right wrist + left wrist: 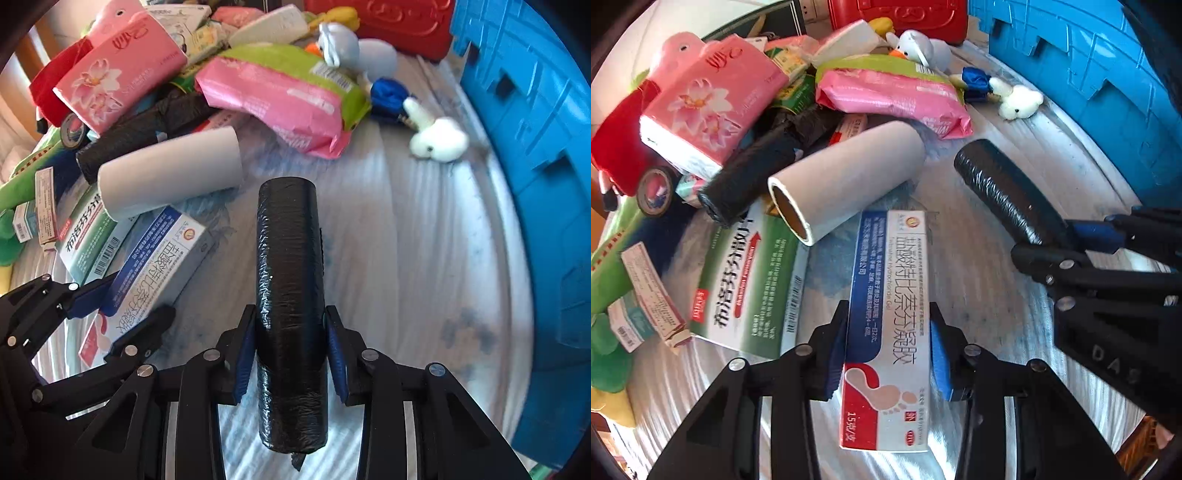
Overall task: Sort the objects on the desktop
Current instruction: 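Grasp the blue-white ointment box with the left tool while the right tool grasps the black foam tube, then carry the ointment box with the left tool while the right tool carries the black tube to the crate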
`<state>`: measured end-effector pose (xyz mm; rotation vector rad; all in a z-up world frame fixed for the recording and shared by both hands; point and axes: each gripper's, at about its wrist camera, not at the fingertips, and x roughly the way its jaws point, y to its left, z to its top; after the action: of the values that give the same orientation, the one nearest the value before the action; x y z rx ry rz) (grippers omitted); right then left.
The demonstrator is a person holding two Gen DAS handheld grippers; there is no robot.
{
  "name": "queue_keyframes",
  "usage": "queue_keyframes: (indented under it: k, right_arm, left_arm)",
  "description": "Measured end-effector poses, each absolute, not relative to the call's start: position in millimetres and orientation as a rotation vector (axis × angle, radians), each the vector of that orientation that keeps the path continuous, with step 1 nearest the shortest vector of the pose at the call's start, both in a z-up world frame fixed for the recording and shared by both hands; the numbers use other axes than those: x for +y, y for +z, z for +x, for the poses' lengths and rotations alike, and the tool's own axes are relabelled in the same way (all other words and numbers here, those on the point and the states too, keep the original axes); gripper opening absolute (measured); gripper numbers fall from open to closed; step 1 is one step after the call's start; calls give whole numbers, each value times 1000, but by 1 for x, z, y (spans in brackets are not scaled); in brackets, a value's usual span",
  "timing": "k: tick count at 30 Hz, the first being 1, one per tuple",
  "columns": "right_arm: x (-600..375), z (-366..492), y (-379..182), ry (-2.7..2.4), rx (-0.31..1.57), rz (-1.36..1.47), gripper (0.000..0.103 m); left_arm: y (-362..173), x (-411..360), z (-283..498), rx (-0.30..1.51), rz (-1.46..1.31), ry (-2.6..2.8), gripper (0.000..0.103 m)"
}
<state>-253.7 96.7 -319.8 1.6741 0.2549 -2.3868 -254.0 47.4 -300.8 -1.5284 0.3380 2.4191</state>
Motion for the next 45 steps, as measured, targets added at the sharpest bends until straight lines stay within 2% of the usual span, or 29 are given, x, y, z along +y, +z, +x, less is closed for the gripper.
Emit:
queue_keyframes:
  k: [8,11,15,20,26,37,45]
  right_arm:
    - [100,-248,-263,-2486,228,1472,34]
    - [101,-270,-210,-2525,228,1375,34]
    - [121,-218,-131,-2587,232,1200,34]
    - [128,-193,-59,-2672,236,969,34]
    - [154,-174,0,-2764,228,779,34]
    - [268,-156,59,-3016,189,611,35]
    - [392,-156,50,-3171,103,716,35]
  left_arm:
    - [-229,40,-248,278,-1353,2572,38]
    - [-197,21,-245,265,-1286,2632,38]
    - [-148,10,-229,215,-1178,2705,38]
    - [-90,12,-213,179,-1003,2780,38]
    - [-36,38,-207,140,-824,2791,38]
    - [36,159,-180,140,-594,2652,38]
    - [41,274,-161,153,-641,2500,38]
